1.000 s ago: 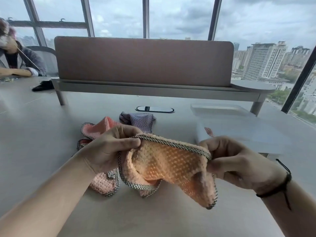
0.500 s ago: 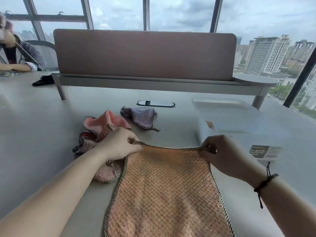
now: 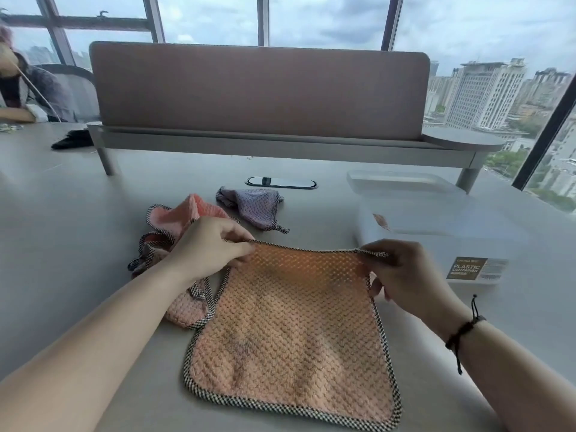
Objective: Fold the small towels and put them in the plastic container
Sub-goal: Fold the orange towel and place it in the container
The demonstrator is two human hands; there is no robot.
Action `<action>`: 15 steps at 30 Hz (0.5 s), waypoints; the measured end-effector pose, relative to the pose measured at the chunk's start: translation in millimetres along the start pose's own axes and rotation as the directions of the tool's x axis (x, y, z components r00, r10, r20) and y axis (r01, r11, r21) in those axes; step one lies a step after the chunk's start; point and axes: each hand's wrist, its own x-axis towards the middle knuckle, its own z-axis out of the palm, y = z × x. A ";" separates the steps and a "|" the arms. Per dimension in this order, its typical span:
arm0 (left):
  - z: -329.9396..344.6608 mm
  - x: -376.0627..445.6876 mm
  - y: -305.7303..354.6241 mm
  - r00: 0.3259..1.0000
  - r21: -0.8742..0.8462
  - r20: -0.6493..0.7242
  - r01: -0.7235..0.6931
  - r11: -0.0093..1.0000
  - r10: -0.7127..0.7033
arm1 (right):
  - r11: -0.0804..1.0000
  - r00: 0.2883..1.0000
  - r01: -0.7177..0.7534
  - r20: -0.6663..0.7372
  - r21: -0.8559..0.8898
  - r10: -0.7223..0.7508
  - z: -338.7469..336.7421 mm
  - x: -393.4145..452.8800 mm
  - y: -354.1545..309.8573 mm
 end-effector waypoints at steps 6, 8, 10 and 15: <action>-19.3 -5.9 -0.1 0.977 0.082 0.195 -0.104 0.991 0.086 | 0.993 0.980 0.055 0.184 0.109 -0.074 -23.9 -21.2 -10.9; -22.8 -7.0 0.1 0.966 0.082 0.247 -0.098 0.992 0.075 | 0.989 0.969 0.006 0.245 0.149 -0.043 -26.3 -24.6 -12.0; -24.1 -6.8 -0.8 0.965 0.082 0.257 -0.079 0.993 0.055 | 0.981 0.963 -0.064 0.269 0.181 0.013 -25.0 -23.2 -9.3; -24.0 -8.3 1.4 0.964 0.143 0.264 -0.069 0.987 0.029 | 0.952 0.909 -0.204 0.404 0.230 0.097 -22.5 -23.4 -10.1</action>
